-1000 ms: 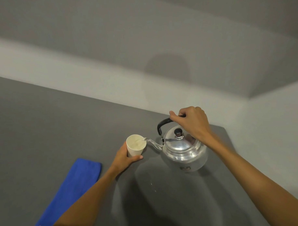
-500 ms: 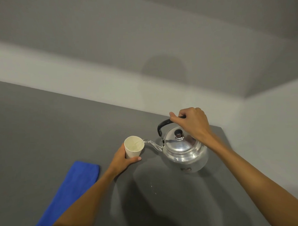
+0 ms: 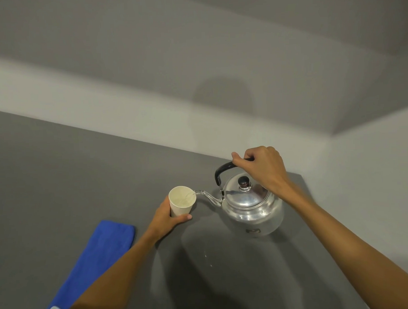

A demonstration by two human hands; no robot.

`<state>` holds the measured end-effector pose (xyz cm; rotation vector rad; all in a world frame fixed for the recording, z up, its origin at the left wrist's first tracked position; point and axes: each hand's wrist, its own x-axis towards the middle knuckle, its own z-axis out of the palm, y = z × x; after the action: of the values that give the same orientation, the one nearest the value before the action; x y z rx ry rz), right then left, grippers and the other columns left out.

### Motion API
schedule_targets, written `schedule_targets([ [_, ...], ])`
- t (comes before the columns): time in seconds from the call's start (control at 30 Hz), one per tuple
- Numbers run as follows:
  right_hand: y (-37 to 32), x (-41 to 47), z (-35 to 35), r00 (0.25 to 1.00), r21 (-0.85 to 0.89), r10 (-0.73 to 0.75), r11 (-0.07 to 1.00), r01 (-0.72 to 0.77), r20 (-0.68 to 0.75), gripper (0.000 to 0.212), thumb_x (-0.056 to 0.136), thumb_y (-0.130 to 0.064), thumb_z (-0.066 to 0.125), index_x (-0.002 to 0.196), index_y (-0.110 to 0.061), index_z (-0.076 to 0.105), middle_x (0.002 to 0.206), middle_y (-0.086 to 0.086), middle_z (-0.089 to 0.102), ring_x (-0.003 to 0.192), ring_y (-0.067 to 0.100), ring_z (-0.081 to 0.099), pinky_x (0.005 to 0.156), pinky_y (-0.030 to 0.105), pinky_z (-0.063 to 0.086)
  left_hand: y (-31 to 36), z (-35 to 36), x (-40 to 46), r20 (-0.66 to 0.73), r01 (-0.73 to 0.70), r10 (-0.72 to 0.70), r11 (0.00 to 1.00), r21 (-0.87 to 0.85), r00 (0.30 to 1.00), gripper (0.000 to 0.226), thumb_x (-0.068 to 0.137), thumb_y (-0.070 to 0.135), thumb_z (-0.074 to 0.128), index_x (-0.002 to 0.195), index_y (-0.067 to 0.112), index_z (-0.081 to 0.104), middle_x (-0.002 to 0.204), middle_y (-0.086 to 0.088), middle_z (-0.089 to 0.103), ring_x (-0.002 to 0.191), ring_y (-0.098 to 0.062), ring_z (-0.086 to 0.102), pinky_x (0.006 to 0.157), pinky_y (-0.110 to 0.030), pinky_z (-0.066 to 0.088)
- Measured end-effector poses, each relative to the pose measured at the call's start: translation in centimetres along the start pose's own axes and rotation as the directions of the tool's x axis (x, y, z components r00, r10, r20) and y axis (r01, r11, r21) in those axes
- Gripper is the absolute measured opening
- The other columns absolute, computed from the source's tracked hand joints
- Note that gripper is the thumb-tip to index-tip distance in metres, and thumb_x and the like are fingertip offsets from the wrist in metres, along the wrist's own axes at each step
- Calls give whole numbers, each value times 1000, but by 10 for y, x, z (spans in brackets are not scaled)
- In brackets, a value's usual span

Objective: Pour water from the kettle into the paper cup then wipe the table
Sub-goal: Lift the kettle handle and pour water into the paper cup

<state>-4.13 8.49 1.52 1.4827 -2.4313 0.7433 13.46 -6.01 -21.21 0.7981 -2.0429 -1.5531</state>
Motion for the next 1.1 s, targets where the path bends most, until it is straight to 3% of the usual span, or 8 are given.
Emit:
schedule_targets([
  [1.1, -5, 1, 2, 1000, -14, -15, 1000, 14, -9, 57, 82, -41, 61, 44, -16, 28, 41, 0, 21, 46, 16, 18, 46, 29, 21, 0, -1, 0, -3, 2, -2, 1000, 20, 1000, 79, 65, 37, 83, 131, 30, 39, 123, 10, 53, 111, -11, 50, 91, -23, 37],
])
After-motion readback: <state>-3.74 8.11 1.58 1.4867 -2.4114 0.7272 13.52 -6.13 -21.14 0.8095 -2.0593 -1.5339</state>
